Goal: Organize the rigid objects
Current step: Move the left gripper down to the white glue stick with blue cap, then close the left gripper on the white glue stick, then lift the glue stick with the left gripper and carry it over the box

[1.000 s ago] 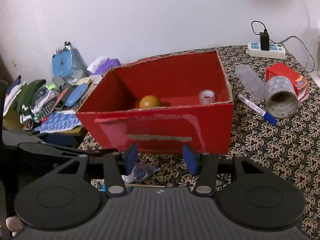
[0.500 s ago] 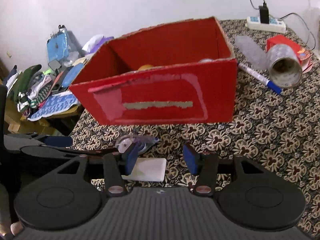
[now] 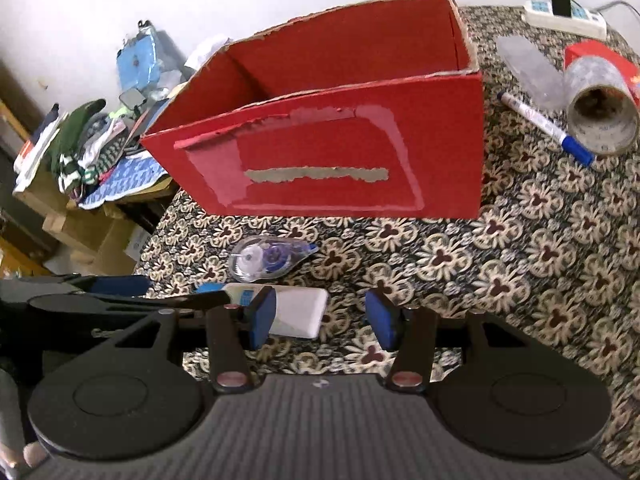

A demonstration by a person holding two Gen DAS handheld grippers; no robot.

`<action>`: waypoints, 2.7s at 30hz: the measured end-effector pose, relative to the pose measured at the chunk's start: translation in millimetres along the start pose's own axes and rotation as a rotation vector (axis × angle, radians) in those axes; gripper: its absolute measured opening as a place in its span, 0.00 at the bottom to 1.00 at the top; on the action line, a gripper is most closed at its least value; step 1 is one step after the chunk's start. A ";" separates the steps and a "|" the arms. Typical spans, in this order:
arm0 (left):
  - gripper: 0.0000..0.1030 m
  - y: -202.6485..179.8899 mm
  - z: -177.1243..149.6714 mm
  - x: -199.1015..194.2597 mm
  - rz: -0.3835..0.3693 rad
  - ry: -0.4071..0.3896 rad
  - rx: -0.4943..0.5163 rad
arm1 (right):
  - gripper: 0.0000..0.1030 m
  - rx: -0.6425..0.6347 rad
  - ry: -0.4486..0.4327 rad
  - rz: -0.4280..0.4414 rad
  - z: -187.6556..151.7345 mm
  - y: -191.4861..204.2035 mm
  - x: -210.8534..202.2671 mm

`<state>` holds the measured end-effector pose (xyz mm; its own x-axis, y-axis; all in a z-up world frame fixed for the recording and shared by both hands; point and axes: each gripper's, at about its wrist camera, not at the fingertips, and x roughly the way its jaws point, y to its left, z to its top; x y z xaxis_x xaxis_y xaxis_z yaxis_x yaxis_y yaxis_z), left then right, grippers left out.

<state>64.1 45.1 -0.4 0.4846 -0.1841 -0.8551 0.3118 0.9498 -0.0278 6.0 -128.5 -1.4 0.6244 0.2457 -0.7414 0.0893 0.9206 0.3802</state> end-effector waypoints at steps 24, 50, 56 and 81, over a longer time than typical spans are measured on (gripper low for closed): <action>0.96 7.1 -32.5 19.5 -0.054 0.095 -0.266 | 0.35 -0.317 0.001 0.215 -10.6 -39.2 9.9; 0.96 21.9 -16.9 50.5 -0.054 0.080 -0.403 | 0.26 -0.616 0.254 0.481 -6.2 7.7 50.7; 0.80 15.2 -10.5 53.7 -0.033 0.073 -0.340 | 0.27 -0.399 0.264 0.511 1.0 -0.4 66.5; 0.36 8.7 -21.2 45.1 0.032 -0.012 -0.302 | 0.05 -0.035 0.318 0.649 -21.0 -8.8 83.5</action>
<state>71.4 50.5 -50.2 0.5001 -0.1537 -0.8522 0.0393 0.9871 -0.1550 41.1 -109.7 -78.2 0.2863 0.8177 -0.4994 -0.2510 0.5671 0.7845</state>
